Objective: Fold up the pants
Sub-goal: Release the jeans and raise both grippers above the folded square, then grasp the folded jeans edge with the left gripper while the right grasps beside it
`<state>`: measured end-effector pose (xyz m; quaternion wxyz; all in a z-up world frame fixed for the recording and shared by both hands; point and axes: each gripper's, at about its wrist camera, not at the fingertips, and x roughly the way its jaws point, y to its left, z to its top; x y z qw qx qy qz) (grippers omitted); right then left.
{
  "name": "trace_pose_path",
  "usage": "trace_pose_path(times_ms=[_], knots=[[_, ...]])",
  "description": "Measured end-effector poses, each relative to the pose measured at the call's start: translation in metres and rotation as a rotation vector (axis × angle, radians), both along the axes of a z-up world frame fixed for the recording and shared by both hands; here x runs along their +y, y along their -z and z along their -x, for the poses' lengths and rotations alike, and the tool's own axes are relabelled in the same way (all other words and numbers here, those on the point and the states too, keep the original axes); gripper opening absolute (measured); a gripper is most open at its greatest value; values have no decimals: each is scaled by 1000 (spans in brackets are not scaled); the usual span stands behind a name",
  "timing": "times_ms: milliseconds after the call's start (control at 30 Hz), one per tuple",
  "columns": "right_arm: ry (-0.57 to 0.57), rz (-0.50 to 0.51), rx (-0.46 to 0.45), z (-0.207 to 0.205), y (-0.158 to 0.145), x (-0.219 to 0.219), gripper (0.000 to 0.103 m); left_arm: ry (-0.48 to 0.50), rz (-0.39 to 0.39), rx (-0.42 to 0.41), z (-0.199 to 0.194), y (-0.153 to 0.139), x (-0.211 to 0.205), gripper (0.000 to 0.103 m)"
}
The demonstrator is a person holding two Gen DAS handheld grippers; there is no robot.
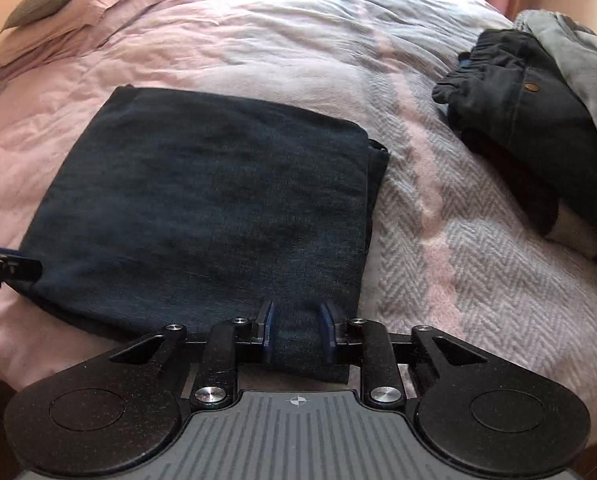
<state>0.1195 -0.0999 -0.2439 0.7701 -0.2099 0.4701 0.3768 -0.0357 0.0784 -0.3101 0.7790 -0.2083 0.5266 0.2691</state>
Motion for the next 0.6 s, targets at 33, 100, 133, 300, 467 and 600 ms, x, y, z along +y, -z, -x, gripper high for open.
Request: trace_pose_path(times_ms=[33, 100, 133, 300, 467, 600], knots=[[11, 2, 25, 1, -8, 0, 43, -14, 13, -2, 0, -8, 0, 26], [45, -16, 91, 5, -23, -5, 66, -31, 27, 12, 2, -25, 0, 33], [61, -31, 119, 8, -30, -7, 66, -35, 26, 26, 3, -33, 0, 35], [137, -29, 206, 33, -59, -10, 66, -11, 29, 95, 13, -69, -6, 43], [212, -35, 241, 57, -80, -13, 66, 74, 22, 115, 31, -98, -5, 44], [253, -35, 230, 75, -90, -10, 66, 125, 11, 97, 43, -115, 3, 47]])
